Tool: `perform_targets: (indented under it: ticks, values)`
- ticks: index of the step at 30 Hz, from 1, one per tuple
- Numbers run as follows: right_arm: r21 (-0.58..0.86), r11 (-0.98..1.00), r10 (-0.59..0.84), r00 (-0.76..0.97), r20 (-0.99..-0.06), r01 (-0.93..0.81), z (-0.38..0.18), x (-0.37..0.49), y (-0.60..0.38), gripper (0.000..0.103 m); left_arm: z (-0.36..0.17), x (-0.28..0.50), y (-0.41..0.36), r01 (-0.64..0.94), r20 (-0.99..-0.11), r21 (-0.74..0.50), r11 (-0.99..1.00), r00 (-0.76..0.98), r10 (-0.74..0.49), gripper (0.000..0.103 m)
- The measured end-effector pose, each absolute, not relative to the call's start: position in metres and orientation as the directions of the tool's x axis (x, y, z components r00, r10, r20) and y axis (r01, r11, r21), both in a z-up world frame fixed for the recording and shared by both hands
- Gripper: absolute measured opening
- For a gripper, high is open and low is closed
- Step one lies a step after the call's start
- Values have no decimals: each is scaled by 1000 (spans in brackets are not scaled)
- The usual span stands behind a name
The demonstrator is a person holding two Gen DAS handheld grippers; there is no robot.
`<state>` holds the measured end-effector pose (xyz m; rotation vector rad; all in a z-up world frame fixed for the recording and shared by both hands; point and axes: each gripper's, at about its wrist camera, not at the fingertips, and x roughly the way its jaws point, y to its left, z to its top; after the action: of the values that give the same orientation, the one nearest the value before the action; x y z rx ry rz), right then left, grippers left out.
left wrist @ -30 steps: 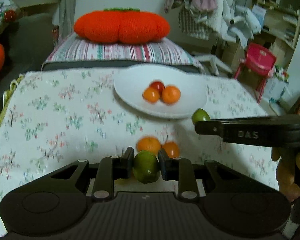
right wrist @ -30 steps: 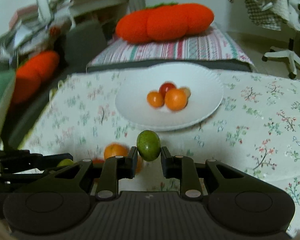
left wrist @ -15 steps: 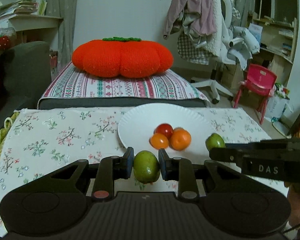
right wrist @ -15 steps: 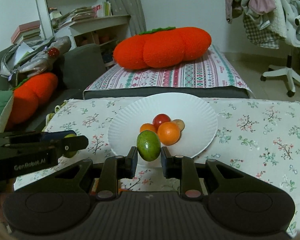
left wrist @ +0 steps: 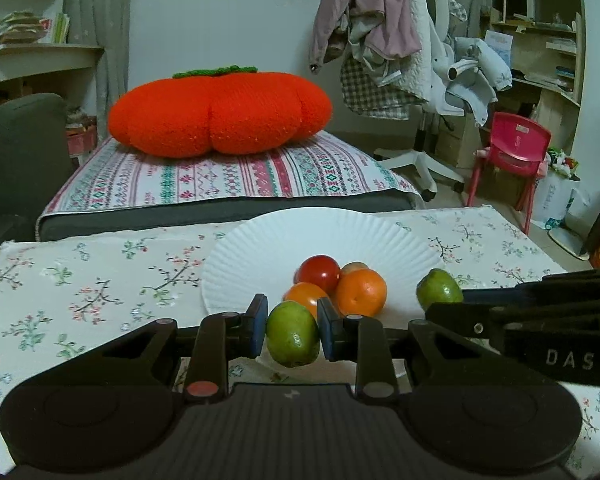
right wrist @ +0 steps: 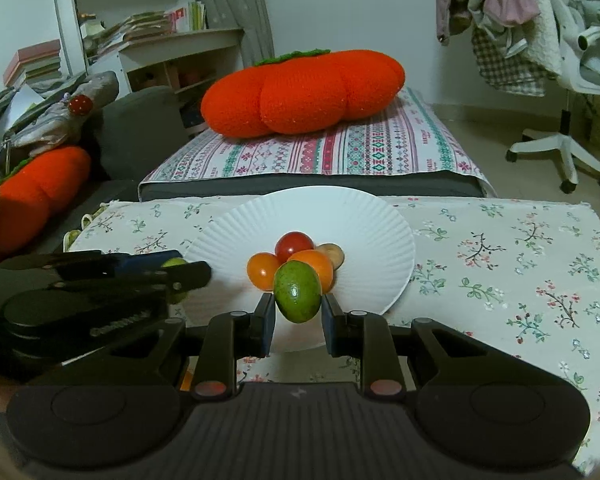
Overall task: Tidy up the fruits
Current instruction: 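Place both green limes on the white plate and open both tools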
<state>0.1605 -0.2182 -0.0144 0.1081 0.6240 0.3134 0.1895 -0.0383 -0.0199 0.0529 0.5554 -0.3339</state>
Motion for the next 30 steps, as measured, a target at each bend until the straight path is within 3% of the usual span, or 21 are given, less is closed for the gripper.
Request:
perform_targets:
  ticks: [11, 16, 30]
  values:
    - [163, 965, 261, 756, -601, -204, -24, 171, -218, 22, -32, 194, -40, 342, -548, -54, 938, 775, -314, 3]
    - [166, 971, 238, 767, -597, -172, -23, 172, -225, 22, -29, 192, -38, 327, -556, -61, 943, 774, -304, 24]
    - [199, 974, 203, 788, -581, -104, -18, 171, -241, 30, -15, 191, -24, 261, -561, -110, 959, 780, -277, 35]
